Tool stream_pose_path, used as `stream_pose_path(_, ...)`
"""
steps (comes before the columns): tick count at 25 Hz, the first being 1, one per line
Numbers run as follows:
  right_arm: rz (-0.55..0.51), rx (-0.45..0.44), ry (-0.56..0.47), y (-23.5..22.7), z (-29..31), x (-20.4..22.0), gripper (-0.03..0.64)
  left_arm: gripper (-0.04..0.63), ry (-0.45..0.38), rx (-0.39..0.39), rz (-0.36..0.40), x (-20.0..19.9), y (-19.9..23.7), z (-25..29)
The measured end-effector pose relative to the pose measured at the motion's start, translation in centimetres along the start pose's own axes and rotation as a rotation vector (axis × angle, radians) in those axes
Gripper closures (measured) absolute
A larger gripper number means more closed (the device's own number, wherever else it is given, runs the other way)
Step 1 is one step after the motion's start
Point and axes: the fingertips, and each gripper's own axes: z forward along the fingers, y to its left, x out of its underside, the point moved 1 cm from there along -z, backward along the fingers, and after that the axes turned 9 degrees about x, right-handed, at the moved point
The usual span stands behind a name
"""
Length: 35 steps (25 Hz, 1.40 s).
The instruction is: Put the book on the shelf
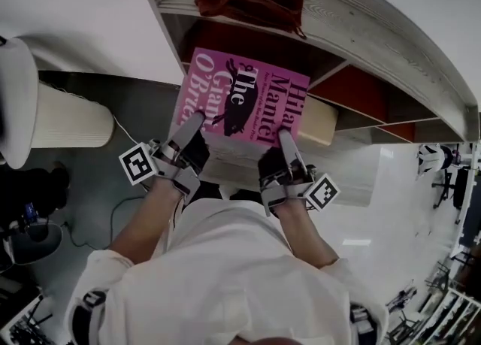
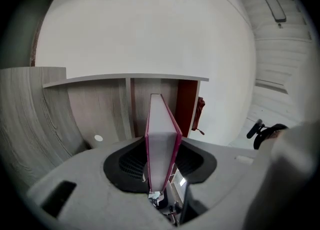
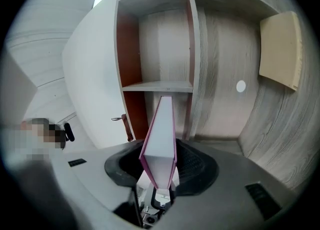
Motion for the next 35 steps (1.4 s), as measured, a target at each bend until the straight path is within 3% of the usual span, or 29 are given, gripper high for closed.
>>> stream_pose_path(17, 0.05, 0.052, -0.046, 0.18, -0.19, -0.36, 0.463, 0.444, 0.262, -0.043, -0.077, 0.84, -0.14, 0.34)
stream_pose_path(35, 0.09, 0.086, -0.09, -0.56, -0.29, -0.25, 0.465, 0.443, 0.25, -0.04, -0.101, 0.55, 0.11, 0.5)
